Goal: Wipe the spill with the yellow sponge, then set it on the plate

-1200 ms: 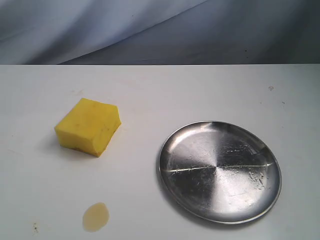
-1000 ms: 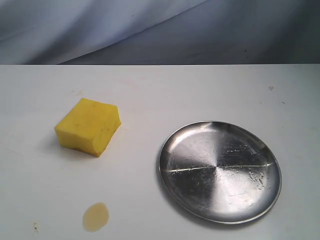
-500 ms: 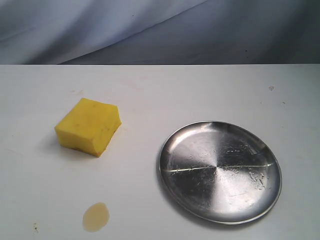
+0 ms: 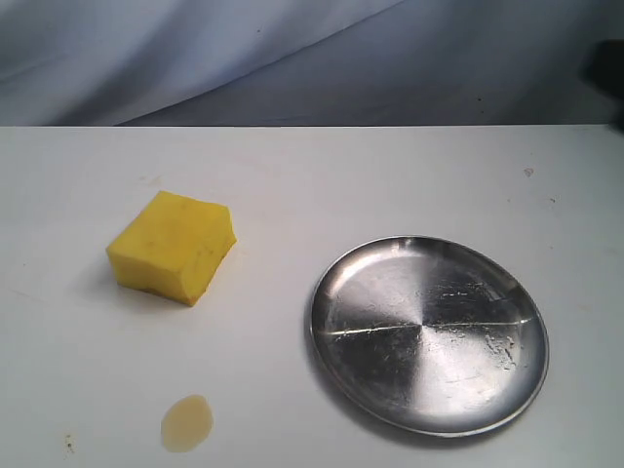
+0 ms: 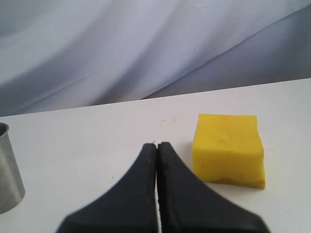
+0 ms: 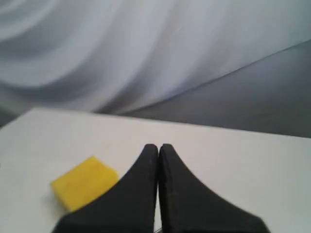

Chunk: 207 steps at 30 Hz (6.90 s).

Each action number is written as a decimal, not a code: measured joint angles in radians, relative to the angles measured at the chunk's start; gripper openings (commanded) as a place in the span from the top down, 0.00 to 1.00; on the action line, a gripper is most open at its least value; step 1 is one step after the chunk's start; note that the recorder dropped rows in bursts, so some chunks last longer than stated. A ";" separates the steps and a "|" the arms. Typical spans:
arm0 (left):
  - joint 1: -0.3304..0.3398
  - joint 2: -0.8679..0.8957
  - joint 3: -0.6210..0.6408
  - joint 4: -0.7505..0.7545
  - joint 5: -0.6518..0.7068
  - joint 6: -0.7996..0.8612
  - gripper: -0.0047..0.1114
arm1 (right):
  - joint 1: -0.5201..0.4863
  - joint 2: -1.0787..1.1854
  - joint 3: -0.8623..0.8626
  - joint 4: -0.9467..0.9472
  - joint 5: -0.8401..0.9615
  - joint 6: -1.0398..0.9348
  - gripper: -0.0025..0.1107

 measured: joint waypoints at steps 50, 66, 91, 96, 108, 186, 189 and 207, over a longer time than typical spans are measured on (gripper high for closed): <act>0.000 0.000 0.000 0.000 0.000 0.000 0.96 | 0.297 1.459 -1.151 0.004 0.577 0.036 0.98; 0.000 0.000 0.000 0.000 0.000 0.000 0.96 | 0.436 1.055 -0.518 -0.010 0.480 -0.055 0.98; 0.000 0.000 0.000 0.000 0.000 0.000 0.96 | 0.500 1.398 -0.939 0.006 0.517 -0.035 0.98; 0.000 0.000 0.000 0.000 0.000 0.000 0.96 | 0.444 1.406 -0.955 0.003 0.570 -0.013 0.98; 0.000 0.000 0.000 0.000 0.000 0.000 0.96 | 0.396 1.221 -0.626 -0.034 0.501 -0.011 0.98; 0.000 0.000 0.000 0.000 0.000 0.000 0.96 | 0.372 1.465 -1.139 -0.218 0.791 0.084 0.98; 0.000 0.000 0.000 0.000 0.000 0.000 0.96 | 0.342 1.465 -1.139 -0.224 0.872 0.075 0.98; 0.000 0.000 0.000 0.000 0.000 0.000 0.96 | 0.505 1.280 -1.066 0.014 0.614 -0.067 0.98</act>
